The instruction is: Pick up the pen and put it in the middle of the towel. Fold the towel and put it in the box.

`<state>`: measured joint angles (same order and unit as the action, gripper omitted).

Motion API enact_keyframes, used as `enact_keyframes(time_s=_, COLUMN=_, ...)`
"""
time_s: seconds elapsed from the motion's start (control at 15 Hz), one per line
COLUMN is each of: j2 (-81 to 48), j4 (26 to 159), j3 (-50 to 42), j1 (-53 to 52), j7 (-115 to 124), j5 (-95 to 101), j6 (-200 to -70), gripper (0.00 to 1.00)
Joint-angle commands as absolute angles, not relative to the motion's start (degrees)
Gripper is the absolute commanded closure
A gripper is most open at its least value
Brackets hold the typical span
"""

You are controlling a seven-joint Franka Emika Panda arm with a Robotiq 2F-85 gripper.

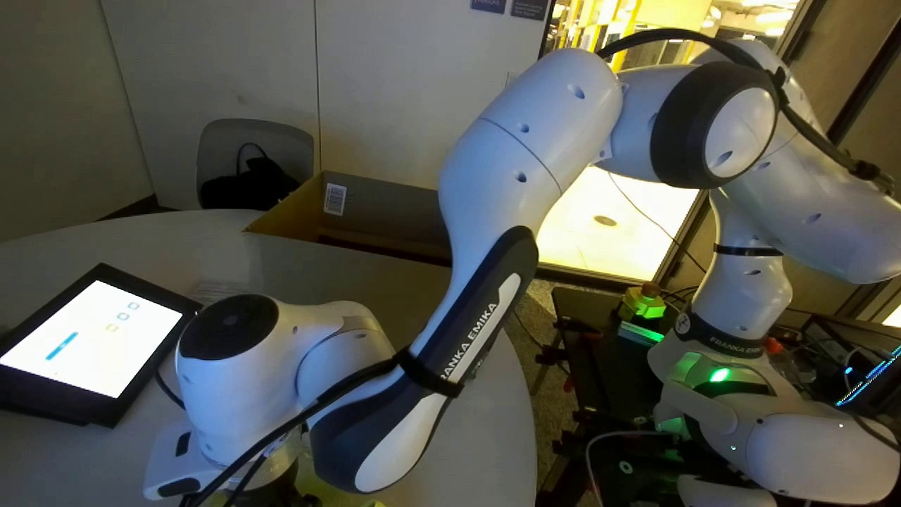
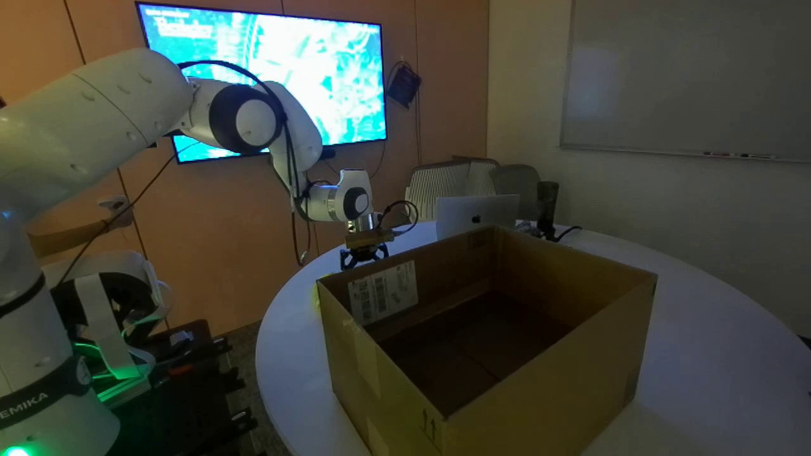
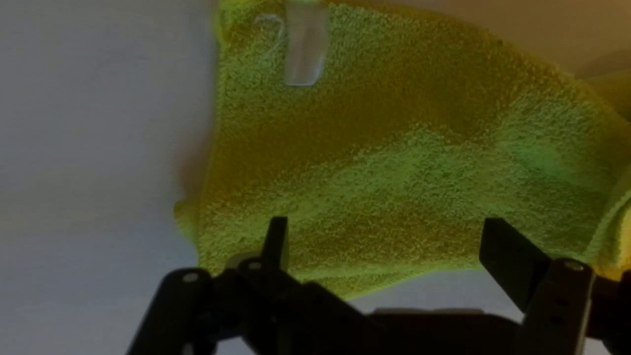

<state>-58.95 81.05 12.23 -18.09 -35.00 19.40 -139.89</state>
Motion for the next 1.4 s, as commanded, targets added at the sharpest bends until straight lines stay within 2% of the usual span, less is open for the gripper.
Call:
enact_keyframes(time_s=0.0, j2=-63.45, j4=74.51, j3=11.93, j1=-18.36, j7=-35.60, j5=19.22, j6=-137.98, gripper=0.00)
enact_keyframes(time_s=1.33, j2=-71.54, j4=59.16, j3=9.52, j1=-18.26, j7=-34.40, j5=17.90, j6=-131.93, gripper=0.00)
